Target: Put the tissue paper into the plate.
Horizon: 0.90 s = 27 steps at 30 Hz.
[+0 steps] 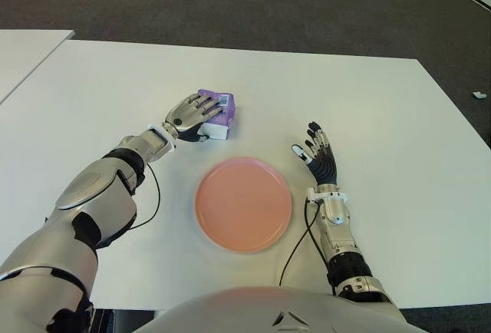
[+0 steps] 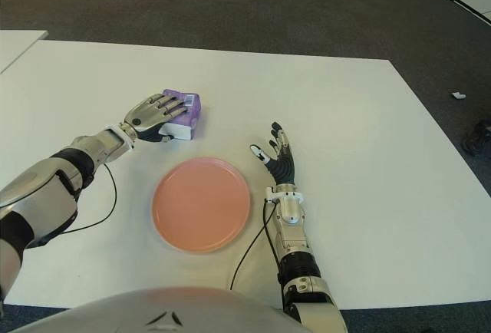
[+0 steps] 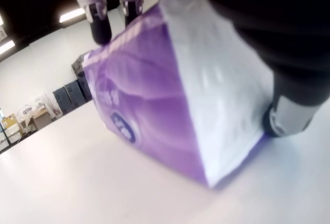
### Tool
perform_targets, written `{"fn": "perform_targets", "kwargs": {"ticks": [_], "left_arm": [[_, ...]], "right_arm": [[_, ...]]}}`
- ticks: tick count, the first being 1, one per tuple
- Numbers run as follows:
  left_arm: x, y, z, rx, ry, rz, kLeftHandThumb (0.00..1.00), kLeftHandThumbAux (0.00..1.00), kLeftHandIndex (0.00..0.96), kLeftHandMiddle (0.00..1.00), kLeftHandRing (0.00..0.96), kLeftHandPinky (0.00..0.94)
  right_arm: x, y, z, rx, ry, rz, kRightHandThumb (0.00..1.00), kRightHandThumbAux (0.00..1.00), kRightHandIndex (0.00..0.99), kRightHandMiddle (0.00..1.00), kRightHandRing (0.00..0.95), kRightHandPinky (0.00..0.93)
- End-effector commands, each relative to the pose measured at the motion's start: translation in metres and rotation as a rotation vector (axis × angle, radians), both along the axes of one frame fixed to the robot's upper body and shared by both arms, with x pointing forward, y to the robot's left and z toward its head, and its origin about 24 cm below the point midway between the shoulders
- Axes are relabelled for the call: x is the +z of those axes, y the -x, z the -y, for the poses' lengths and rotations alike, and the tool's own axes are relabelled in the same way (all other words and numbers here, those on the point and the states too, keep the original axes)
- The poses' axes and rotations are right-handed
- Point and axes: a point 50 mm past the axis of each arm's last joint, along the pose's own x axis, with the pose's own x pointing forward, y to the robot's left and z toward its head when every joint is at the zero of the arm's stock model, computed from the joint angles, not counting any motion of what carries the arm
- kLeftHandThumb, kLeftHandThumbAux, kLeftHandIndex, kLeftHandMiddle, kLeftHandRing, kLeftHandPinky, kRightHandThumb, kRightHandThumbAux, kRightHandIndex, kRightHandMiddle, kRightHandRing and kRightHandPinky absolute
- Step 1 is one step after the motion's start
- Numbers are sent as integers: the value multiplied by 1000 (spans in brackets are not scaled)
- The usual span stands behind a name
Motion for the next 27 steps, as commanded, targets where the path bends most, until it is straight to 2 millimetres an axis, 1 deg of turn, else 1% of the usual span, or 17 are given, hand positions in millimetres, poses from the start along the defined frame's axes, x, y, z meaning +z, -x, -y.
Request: {"fn": "perform_targets", "kwargs": {"ticks": [1,2,3,4,5,7,9,12,15,27], "left_arm": [[-27,21,-4,4,16,-32,664,681,395,545,551,592],[-25,22,-3,-3,47,7,676,683,404,573,577,617],[-24,22,-3,-7,66,31,696,687,416,630,634,676],[-23,23,-2,-8,96,58,703,689,421,650,655,697],[-22,24,-2,-8,115,76,714,691,428,691,696,740],[-21,25,0,-14,170,108,728,694,436,747,753,797],[-20,26,2,-20,204,126,734,695,439,779,784,826],[-18,26,5,-30,251,145,739,696,441,815,819,847],[-17,26,6,-32,273,153,741,697,442,832,834,850],[-11,25,10,-54,367,191,741,697,442,846,845,841]], "right_arm": [[-50,38,0,-21,-9,-255,0,602,0,0,0,0],[-49,38,0,-20,-10,-254,0,602,0,0,0,0],[-49,38,0,-20,-10,-254,0,602,0,0,0,0],[-49,38,0,-20,-10,-254,0,602,0,0,0,0],[-49,38,0,-20,-10,-254,0,601,0,0,0,0],[-49,38,1,-19,-12,-254,0,601,0,0,0,0],[-49,38,1,-19,-12,-253,0,602,0,0,0,0],[-49,37,1,-19,-10,-252,0,603,0,0,0,0],[-49,37,1,-19,-11,-251,0,605,0,0,0,0],[-49,37,1,-19,-15,-245,0,603,0,0,0,0]]}}
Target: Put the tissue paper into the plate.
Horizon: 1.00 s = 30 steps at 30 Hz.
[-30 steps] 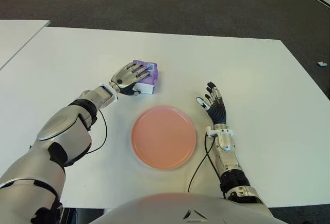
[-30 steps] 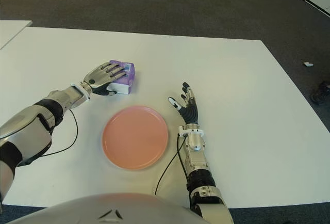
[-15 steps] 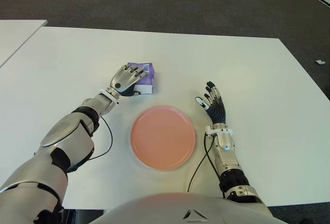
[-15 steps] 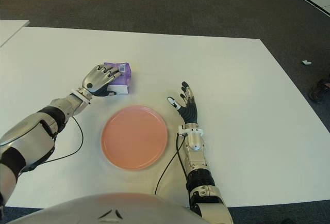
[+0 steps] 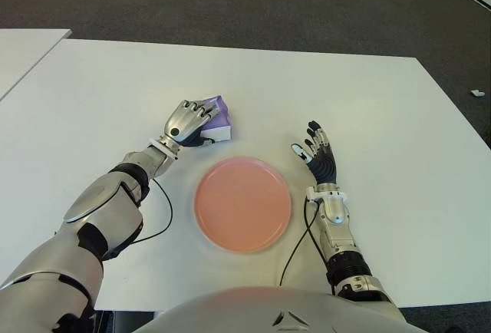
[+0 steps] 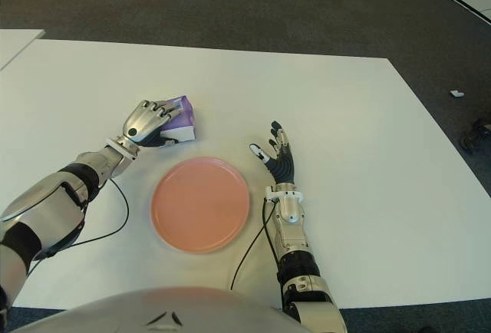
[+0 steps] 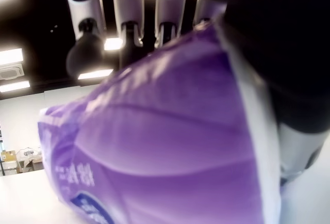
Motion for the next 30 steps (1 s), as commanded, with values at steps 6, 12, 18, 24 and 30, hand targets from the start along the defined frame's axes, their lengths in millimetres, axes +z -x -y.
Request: {"fn": "perform_targets", "kwargs": {"ticks": [6,12,18,24,30], "left_arm": [[-6,6,3,-6,62,-24,740,696,443,844,841,835],[-4,5,3,13,98,-21,739,696,443,841,839,836],[-3,3,2,36,138,-28,736,696,443,839,836,832],[6,-3,-1,72,196,-26,732,697,443,832,827,819],[28,-15,-5,68,242,18,730,697,443,825,818,810]], "right_arm": [[-50,38,3,-24,-8,-250,0,597,0,0,0,0],[-50,37,3,-22,-5,-253,0,593,0,0,0,0],[-50,37,3,-23,-4,-254,0,588,0,0,0,0],[-51,36,3,-20,-9,-256,0,590,0,0,0,0],[-51,36,3,-21,-9,-256,0,590,0,0,0,0]]}}
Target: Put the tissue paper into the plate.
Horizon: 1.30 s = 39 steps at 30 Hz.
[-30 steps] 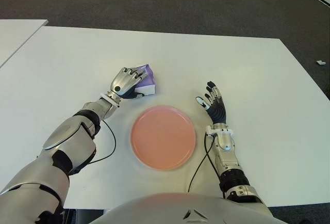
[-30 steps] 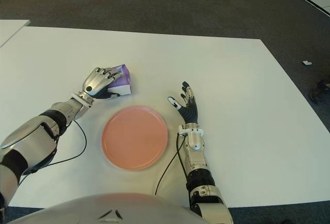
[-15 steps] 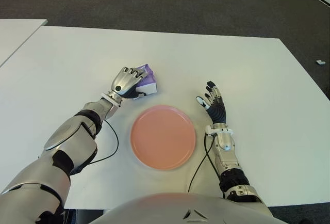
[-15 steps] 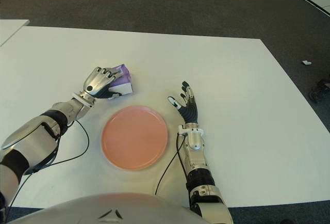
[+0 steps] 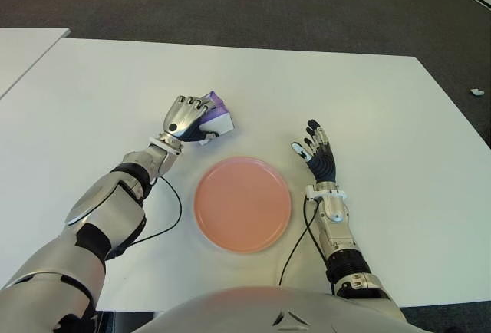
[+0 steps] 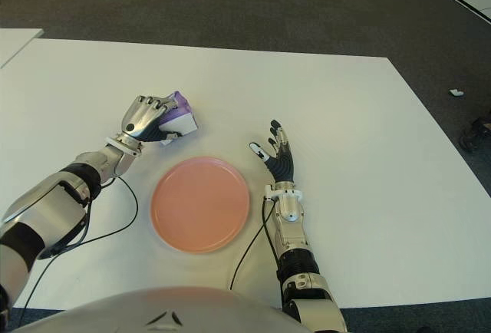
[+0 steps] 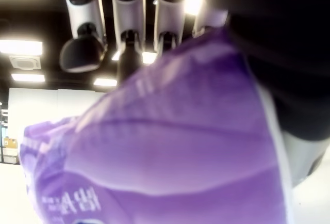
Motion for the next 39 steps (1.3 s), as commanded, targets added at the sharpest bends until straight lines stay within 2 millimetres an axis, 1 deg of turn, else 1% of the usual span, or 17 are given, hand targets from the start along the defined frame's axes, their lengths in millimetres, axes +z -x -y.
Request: {"fn": "perform_targets", "kwargs": {"ticks": [1,5,8,10,13,15,17,21,22,23,25,34,36,39], "left_arm": [[22,-12,-5,1,34,41,729,697,443,824,817,810],[31,-15,-8,-4,52,66,728,697,443,824,816,816],[51,-23,-11,-19,89,117,728,697,443,826,819,820],[60,-25,-12,-29,110,138,728,697,443,829,821,823],[65,-27,-12,-38,127,148,728,698,443,833,825,830],[88,-30,-10,-96,210,222,729,698,443,839,832,838],[104,-31,-9,-142,264,271,730,697,443,843,837,843],[124,-31,-8,-203,325,322,733,697,443,852,846,851],[132,-30,-7,-228,347,347,733,697,443,853,847,852],[144,-29,-4,-272,383,384,734,697,443,855,849,853],[159,-25,-1,-331,426,428,735,696,443,855,851,854],[173,-10,4,-428,536,423,737,696,443,868,866,870],[174,-6,7,-451,552,415,736,696,443,872,869,872],[171,7,17,-513,580,391,734,696,443,873,871,872]], "right_arm": [[-51,39,4,-27,-8,-259,0,589,0,0,0,0],[-51,39,3,-26,-8,-259,0,588,0,0,0,0],[-51,39,4,-24,-11,-259,0,591,0,0,0,0],[-52,39,4,-24,-12,-259,0,593,0,0,0,0],[-52,39,4,-23,-13,-260,0,595,0,0,0,0],[-52,39,4,-22,-10,-261,0,593,0,0,0,0],[-52,39,4,-22,-8,-261,0,592,0,0,0,0],[-52,40,3,-21,-2,-261,0,590,0,0,0,0],[-51,40,3,-21,0,-260,0,590,0,0,0,0],[-51,39,3,-21,3,-259,0,589,0,0,0,0],[-51,40,3,-21,6,-259,0,589,0,0,0,0],[-52,40,2,-22,7,-265,0,595,0,0,0,0],[-53,40,2,-22,8,-265,0,595,0,0,0,0],[-53,40,2,-22,11,-268,0,593,0,0,0,0]]}}
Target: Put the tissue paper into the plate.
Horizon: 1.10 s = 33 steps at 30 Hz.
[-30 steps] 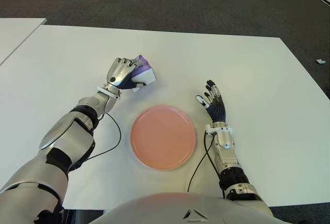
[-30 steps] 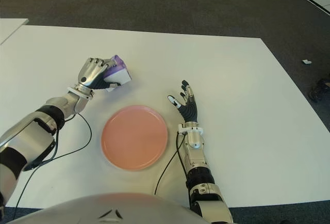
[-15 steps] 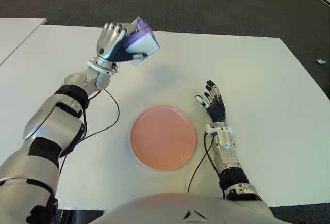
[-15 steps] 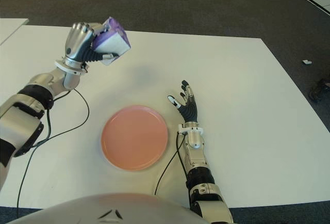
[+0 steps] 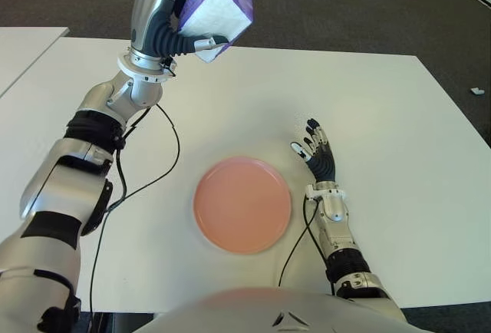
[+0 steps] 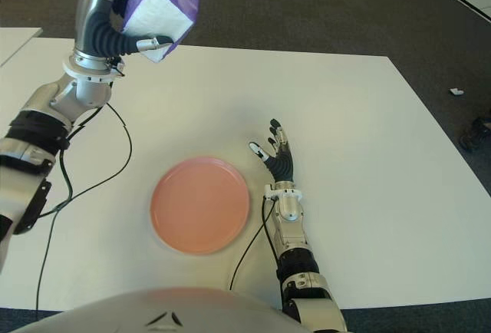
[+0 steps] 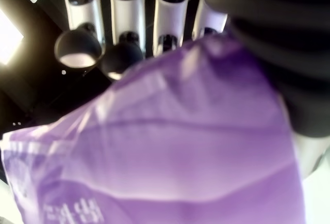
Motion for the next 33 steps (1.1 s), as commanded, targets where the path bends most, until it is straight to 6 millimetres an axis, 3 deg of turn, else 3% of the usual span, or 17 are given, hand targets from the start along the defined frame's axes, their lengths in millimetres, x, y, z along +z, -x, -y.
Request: {"fn": "perform_targets", "kwargs": {"ticks": [1,5,11,16,27,33], "left_arm": [[-13,15,10,-76,17,-50,734,697,443,873,872,872],[-30,44,30,-189,3,-81,733,697,443,868,867,866],[-36,62,32,-295,-118,-178,737,696,444,861,862,859],[-68,78,34,-400,-322,-335,738,696,444,854,855,850],[-94,84,39,-452,-655,-465,741,696,444,834,836,827],[-99,88,39,-454,-824,-545,744,695,444,816,824,806]], "right_arm": [[-54,41,3,-21,9,-272,0,593,0,0,0,0],[-55,42,1,-20,12,-277,0,591,0,0,0,0],[-55,42,0,-21,10,-277,0,590,0,0,0,0],[-55,43,-1,-26,6,-278,0,592,0,0,0,0],[-55,43,-1,-23,-2,-276,0,602,0,0,0,0],[-55,44,-1,-29,-9,-274,0,614,0,0,0,0]]}}
